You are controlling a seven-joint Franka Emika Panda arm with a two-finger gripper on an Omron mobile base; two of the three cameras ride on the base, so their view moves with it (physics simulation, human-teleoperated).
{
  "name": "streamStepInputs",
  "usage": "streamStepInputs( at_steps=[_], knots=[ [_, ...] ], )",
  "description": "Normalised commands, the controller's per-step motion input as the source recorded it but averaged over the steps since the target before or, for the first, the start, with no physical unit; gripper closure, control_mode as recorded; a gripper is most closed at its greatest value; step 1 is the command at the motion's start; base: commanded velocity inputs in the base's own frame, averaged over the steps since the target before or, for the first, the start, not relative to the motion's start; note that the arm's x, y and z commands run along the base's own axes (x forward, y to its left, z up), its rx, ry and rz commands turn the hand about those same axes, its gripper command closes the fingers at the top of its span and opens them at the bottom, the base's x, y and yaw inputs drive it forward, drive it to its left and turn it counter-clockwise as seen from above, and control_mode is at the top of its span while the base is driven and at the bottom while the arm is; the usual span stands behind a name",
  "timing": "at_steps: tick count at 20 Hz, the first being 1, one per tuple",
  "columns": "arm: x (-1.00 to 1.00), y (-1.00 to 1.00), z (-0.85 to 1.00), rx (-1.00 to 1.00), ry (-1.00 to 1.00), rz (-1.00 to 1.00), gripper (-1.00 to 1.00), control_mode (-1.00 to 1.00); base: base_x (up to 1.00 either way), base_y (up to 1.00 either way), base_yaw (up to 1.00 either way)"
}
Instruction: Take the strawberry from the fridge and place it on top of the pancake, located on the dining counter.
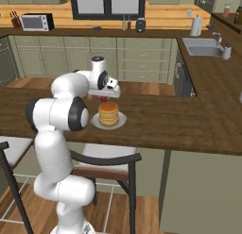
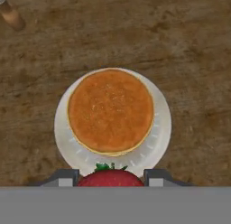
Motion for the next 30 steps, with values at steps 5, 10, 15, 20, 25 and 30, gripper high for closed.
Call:
streamStepInputs(
  at_steps=[5,10,15,20,25,30],
  knots=[
    [0.47,-0.01,-0.41,0.02,0.12,0.06,1.00,-1.00,0.00,0.00,0.00],
    [0.33,-0.01,-0.43,0.00,0.10,0.01,1.00,-1.00,0.00,0.00,0.00],
    [0.03,0.00,-0.26,0.00,0.04,0.00,1.00,-1.00,0.00,0.00,0.00],
    [0.00,0.00,-0.25,0.00,0.00,0.00,1.00,-1.00,0.00,0.00,0.00],
    [0.00,0.00,-0.05,0.00,0.00,0.00,1.00,-1.00,0.00,0.00,0.00],
    [0.00,0.00,0.00,0.00,0.00,0.00,-1.00,-1.00,0.00,0.00,0.00]
  ],
)
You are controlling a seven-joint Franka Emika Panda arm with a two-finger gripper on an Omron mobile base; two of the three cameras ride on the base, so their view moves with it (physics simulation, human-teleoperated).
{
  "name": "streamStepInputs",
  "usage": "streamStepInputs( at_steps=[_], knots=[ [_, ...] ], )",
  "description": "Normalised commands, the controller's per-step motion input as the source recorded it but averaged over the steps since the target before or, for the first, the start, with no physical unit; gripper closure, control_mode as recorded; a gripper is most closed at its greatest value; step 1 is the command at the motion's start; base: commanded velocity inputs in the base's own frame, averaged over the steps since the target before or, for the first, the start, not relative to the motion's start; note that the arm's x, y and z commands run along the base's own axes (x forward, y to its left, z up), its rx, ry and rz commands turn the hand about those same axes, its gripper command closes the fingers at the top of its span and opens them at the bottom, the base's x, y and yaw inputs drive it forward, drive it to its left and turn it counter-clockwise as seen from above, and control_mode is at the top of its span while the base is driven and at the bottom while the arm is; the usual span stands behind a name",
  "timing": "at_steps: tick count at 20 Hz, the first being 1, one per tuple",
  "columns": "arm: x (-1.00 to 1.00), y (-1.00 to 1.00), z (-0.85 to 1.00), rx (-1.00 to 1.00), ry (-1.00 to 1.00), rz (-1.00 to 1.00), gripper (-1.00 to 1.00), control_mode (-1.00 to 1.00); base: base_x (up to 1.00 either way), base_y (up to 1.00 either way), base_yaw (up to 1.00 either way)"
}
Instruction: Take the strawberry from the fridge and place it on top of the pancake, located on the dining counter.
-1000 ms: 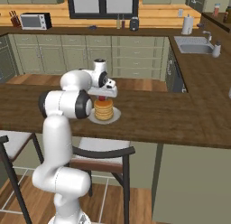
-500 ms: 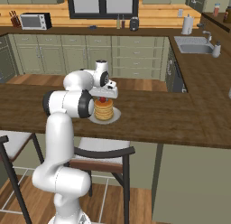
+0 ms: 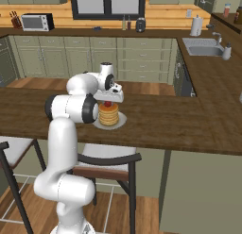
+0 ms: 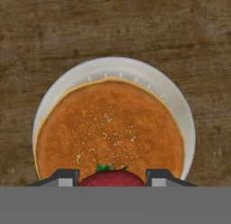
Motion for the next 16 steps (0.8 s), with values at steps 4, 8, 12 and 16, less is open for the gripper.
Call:
streamStepInputs(
  at_steps=[4,8,12,16],
  knots=[
    [0.00,0.00,0.00,0.00,0.00,0.00,-1.00,-1.00,0.00,0.00,0.00],
    [0.00,0.00,0.00,0.00,0.00,0.00,-1.00,-1.00,0.00,0.00,0.00],
    [0.00,0.00,0.00,0.00,0.00,0.00,-1.00,-1.00,0.00,0.00,0.00],
    [0.00,0.00,0.16,0.00,0.00,0.00,-1.00,-1.00,0.00,0.00,0.00]
  ],
)
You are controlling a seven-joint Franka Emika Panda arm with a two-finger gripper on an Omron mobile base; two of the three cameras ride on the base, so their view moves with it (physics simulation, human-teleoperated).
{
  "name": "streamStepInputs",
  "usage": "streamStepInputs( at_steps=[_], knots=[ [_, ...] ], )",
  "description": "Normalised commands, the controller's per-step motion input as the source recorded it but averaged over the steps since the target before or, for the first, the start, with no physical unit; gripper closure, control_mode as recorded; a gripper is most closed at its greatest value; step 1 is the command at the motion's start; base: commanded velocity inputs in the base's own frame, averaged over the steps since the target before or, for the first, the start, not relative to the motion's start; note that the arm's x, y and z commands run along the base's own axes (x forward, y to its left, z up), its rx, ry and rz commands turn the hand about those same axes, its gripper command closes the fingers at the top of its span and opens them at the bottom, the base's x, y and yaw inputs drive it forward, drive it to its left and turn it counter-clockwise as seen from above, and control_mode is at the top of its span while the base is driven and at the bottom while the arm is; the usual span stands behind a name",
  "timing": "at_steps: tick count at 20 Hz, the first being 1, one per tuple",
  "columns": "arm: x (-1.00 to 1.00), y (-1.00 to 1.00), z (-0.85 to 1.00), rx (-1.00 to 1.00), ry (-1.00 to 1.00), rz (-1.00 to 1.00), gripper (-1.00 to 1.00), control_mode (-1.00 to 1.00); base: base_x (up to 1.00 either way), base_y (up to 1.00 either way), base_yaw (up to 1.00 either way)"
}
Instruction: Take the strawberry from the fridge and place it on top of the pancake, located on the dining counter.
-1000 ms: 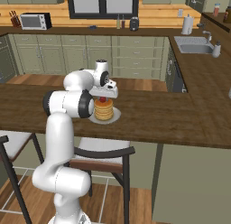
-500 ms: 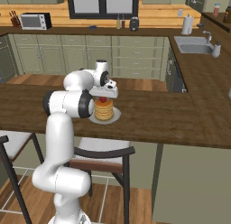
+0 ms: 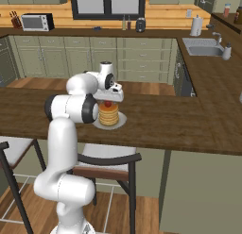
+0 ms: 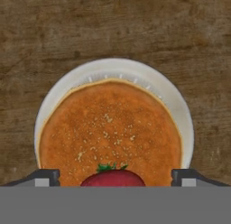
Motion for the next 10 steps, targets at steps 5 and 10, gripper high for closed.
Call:
streamStepInputs(
  at_steps=[5,10],
  knots=[
    [-0.06,0.00,0.48,0.00,0.00,0.01,-1.00,-1.00,0.00,0.00,0.00],
    [-0.51,0.00,0.53,0.00,-0.09,0.00,-1.00,-1.00,0.00,0.00,0.00]
  ],
)
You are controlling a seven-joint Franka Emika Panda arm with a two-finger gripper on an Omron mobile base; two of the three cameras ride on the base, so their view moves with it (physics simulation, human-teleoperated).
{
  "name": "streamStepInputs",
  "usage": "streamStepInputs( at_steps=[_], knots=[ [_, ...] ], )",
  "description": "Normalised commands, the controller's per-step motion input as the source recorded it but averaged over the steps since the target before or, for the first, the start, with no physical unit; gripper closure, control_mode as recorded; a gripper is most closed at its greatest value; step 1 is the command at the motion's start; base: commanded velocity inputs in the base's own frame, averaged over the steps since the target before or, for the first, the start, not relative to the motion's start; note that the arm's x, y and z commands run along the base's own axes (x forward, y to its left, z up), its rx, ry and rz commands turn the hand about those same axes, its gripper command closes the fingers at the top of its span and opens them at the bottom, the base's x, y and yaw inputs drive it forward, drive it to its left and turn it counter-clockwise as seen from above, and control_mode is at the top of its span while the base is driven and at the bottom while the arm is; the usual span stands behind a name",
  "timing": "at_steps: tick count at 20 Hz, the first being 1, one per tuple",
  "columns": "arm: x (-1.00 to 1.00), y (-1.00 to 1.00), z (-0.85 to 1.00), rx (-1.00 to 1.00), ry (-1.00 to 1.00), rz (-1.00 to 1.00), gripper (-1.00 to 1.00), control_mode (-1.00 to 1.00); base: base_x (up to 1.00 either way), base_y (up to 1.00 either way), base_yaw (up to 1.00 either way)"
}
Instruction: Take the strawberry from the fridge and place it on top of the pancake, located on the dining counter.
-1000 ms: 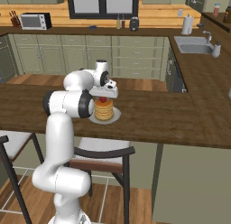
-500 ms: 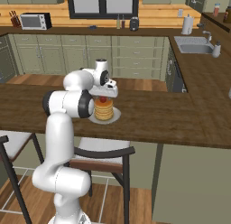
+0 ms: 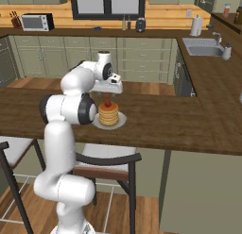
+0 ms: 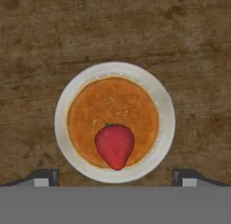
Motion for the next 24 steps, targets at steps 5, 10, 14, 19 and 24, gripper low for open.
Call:
streamStepInputs(
  at_steps=[5,10,14,19,24],
  knots=[
    [-1.00,0.00,0.34,0.00,-0.13,0.00,-1.00,-1.00,0.00,0.00,0.00],
    [-1.00,0.00,0.01,0.00,-0.13,0.02,-1.00,-1.00,0.00,0.00,0.00],
    [-1.00,-0.08,0.28,0.03,-0.12,0.00,-1.00,-1.00,0.00,0.00,0.00],
    [-0.53,-0.31,0.73,0.16,0.01,0.00,-1.00,-1.00,0.00,0.00,0.00],
    [-0.40,-0.72,0.65,0.33,0.06,0.00,-1.00,-1.00,0.00,0.00,0.00]
  ],
)
